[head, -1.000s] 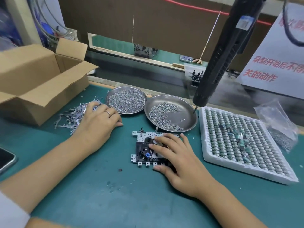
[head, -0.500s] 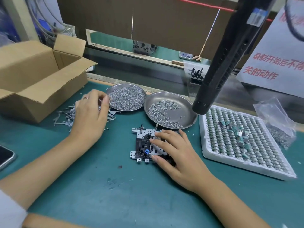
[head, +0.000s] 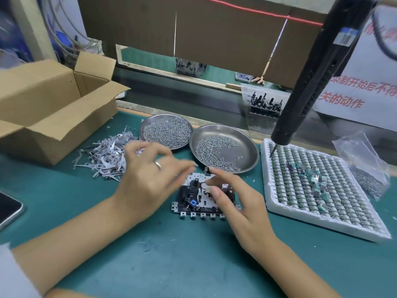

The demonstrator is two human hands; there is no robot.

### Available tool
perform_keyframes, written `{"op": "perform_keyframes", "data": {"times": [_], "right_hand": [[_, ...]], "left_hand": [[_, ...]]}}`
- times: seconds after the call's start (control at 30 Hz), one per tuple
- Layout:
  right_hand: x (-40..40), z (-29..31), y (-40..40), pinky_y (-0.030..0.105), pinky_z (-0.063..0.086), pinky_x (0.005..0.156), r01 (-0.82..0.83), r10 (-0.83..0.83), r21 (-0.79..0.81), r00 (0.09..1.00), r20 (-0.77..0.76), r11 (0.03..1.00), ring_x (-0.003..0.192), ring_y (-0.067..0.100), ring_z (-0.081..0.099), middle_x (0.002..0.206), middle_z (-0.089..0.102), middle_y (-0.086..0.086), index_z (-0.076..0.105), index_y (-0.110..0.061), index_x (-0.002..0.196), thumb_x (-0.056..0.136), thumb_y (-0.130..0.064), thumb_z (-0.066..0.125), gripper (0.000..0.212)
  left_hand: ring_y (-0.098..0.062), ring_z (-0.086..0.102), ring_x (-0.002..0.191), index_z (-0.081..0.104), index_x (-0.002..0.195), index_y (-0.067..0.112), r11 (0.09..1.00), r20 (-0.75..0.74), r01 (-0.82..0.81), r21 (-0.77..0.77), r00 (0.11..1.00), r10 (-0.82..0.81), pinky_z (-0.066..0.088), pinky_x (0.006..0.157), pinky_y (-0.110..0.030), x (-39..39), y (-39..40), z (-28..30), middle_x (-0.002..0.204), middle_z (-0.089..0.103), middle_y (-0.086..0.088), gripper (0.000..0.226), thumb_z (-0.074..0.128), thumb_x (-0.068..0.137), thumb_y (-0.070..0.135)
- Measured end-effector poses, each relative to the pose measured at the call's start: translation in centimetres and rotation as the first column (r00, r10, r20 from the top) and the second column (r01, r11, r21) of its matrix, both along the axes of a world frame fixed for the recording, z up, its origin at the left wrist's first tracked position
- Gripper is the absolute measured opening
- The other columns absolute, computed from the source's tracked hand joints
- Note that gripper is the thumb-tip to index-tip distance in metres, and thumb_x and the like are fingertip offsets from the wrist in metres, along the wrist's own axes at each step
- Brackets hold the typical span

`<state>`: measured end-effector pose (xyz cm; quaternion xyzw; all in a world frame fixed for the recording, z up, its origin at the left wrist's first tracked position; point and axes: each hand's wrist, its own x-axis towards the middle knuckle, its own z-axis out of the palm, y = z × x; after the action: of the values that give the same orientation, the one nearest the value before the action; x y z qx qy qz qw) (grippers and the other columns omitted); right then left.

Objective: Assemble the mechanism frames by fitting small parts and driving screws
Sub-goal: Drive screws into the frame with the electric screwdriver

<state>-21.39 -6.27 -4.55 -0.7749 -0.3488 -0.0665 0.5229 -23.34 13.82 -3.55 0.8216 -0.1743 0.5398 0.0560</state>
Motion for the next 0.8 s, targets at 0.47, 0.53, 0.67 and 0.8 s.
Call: {"op": "perform_keyframes", "data": {"times": [0.47,0.53,0.67,0.8], "right_hand": [[0.1,0.8,0.1,0.022,0.053,0.079,0.046,0.033,0.257,0.955,-0.296,0.965,0.088,0.013,0.070,0.091,0.075,-0.002,0.074,-0.012,0.096,0.088,-0.013,0.061,0.016],[0.5,0.7,-0.2,0.021,0.053,0.077,0.084,-0.007,0.248,0.955,-0.296,0.965,0.082,0.013,0.070,0.089,0.075,-0.003,0.075,-0.014,0.096,0.088,-0.005,0.062,0.018],[0.8,0.7,-0.4,0.017,0.052,0.075,0.139,-0.078,0.220,0.961,-0.265,0.966,0.078,0.008,0.070,0.082,0.075,-0.008,0.073,-0.028,0.088,0.085,-0.004,0.067,0.026],[0.9,0.6,-0.5,0.021,0.053,0.080,0.140,-0.082,0.203,0.959,-0.270,0.969,0.083,0.010,0.070,0.086,0.075,-0.007,0.074,-0.027,0.088,0.085,-0.002,0.067,0.026]], "left_hand": [[-0.005,0.057,0.088,0.064,0.107,0.021,0.969,-0.151,0.202,-0.139,0.963,-0.223,0.026,0.096,-0.033,0.1,-2.8,-0.8,0.084,0.070,0.014,0.028,0.066,0.087,0.039],[-0.006,0.057,0.090,0.068,0.107,0.019,0.945,-0.242,0.216,-0.246,0.930,-0.275,0.027,0.096,-0.036,0.2,-2.6,-0.6,0.092,0.069,0.016,0.027,0.060,0.090,0.038],[-0.007,0.055,0.090,0.070,0.104,0.021,0.894,-0.318,0.203,-0.399,0.884,-0.343,0.031,0.089,-0.037,0.1,-2.4,-0.5,0.100,0.067,0.015,0.022,0.056,0.090,0.031],[0.003,0.050,0.082,0.073,0.092,0.028,0.844,-0.374,0.147,-0.515,0.848,-0.376,0.030,0.087,-0.034,0.1,-2.5,-0.5,0.078,0.061,0.019,0.015,0.069,0.079,0.035]]}}
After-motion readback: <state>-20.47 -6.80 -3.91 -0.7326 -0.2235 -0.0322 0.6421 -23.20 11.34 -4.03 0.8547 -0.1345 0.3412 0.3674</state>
